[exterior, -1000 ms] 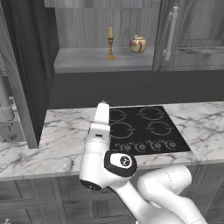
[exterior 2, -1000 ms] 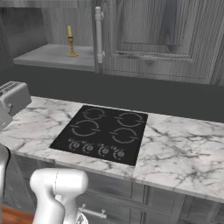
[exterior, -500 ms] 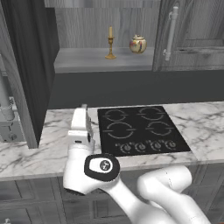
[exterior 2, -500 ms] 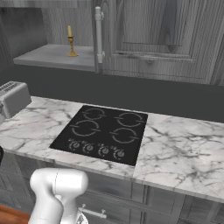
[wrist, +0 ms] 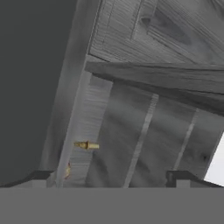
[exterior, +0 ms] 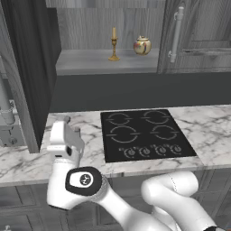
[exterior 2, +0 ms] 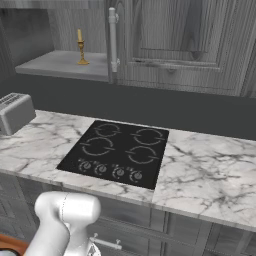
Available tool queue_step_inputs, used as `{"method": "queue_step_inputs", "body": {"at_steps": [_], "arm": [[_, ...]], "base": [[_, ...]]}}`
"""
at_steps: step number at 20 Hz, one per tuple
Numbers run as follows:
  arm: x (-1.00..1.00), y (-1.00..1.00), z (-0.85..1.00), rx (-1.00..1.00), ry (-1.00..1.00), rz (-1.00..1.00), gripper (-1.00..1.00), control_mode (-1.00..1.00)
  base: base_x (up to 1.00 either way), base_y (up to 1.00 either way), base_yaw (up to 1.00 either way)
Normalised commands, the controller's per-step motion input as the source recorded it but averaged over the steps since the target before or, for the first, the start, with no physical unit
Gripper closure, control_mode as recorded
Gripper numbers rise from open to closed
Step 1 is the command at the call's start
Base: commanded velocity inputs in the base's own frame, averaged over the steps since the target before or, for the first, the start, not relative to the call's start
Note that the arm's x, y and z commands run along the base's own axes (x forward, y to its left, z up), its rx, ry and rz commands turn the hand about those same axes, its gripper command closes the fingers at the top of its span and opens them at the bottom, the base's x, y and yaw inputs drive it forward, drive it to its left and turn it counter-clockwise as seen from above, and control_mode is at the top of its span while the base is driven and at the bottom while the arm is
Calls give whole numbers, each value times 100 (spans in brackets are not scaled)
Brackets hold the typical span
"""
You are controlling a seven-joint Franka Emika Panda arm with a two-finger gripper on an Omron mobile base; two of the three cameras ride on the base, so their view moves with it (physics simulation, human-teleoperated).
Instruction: Pick the candle and candle from the dining table and place them in the open cabinet. Close the cabinet after placing the objects.
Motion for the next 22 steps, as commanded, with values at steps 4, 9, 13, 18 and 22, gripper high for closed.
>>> {"method": "queue_step_inputs", "body": {"at_steps": [4,9,13,18,22], "arm": [[0,30,-35,-9,-1,-3,-100,-100],[-2,35,-12,-11,-3,-6,-100,-100],[-11,47,2,-14,-7,-12,-100,-100],[-16,47,4,-12,-5,-9,-100,-100],[0,0,0,0,0,0,-100,-100]], "base": [[0,0,0],[0,0,0],[0,0,0],[0,0,0],[0,0,0]]}}
